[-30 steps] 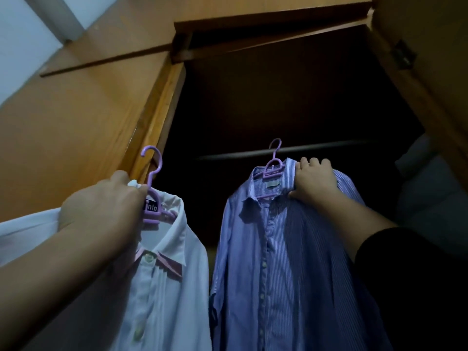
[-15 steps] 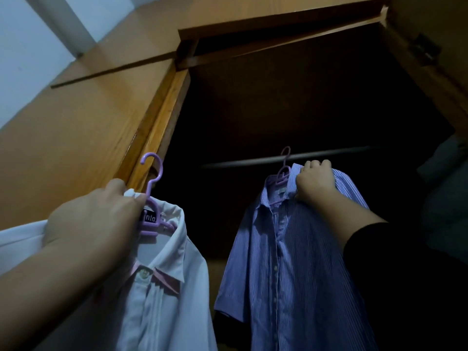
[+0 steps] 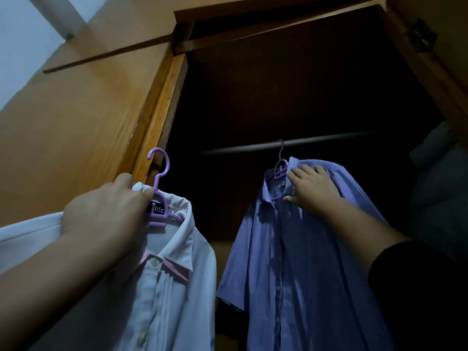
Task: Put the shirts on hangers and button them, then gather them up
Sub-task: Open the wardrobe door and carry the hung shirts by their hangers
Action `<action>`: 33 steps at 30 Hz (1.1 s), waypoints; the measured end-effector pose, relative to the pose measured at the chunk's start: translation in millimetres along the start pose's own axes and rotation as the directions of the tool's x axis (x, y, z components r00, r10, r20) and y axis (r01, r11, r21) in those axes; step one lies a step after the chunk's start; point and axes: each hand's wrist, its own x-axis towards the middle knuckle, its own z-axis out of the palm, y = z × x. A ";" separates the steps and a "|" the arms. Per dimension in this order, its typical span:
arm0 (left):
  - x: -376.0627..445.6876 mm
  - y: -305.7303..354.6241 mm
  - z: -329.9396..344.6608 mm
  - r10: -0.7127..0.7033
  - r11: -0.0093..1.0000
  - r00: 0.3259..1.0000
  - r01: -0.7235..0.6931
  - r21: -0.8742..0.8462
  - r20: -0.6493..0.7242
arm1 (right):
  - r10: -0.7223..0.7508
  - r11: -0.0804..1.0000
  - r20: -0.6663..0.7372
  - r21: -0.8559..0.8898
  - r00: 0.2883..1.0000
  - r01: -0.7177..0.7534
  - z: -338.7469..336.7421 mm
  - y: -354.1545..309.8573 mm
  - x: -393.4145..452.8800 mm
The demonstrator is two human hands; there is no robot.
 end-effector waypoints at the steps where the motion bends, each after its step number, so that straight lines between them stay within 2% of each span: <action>1: -3.6 0.5 -5.1 0.005 1.000 0.999 -0.005 0.000 0.054 | -0.018 0.995 0.016 0.094 1.000 0.016 -4.0 -7.1 -5.5; 3: -10.3 -0.2 -16.7 0.049 0.998 0.997 -0.047 -0.036 0.051 | -0.078 0.956 -0.041 0.281 0.996 0.087 -6.9 -26.2 -22.0; 6: -17.1 -6.7 -20.7 0.076 0.992 0.997 -0.073 -0.103 0.027 | -0.169 0.826 -0.071 0.534 0.983 0.180 -25.5 -60.4 -52.6; 7: -17.8 -7.1 -19.0 0.083 0.989 0.995 -0.075 -0.124 0.062 | -0.201 0.784 -0.061 0.589 0.978 0.198 -32.8 -72.3 -63.4; 11: -24.1 -11.5 -19.0 0.120 0.960 0.991 -0.099 -0.262 0.064 | -0.310 0.665 -0.048 0.703 0.950 0.253 -49.6 -115.1 -97.8; 14: -26.8 -16.8 -16.6 0.165 0.923 0.984 -0.131 -0.361 0.065 | -0.343 0.652 0.020 0.725 0.939 0.222 -52.7 -134.4 -113.3; 20: -29.9 -30.7 -6.5 0.175 0.890 0.979 -0.111 -0.441 0.105 | -0.267 0.656 0.060 0.743 0.962 0.136 -55.7 -142.3 -125.3; 28: -30.9 -41.3 -1.3 0.155 0.822 0.982 -0.066 -0.566 0.112 | -0.204 0.607 -0.014 0.783 0.979 0.138 -68.6 -126.7 -128.4; 30: -29.6 -41.0 -0.4 0.146 0.808 0.982 -0.051 -0.587 0.116 | -0.203 0.633 -0.056 0.754 0.978 0.175 -69.5 -121.5 -128.9; 33: -27.0 -37.1 0.4 0.185 0.824 0.981 -0.124 -0.552 0.055 | -0.210 0.679 -0.093 0.702 0.973 0.214 -71.0 -107.9 -128.1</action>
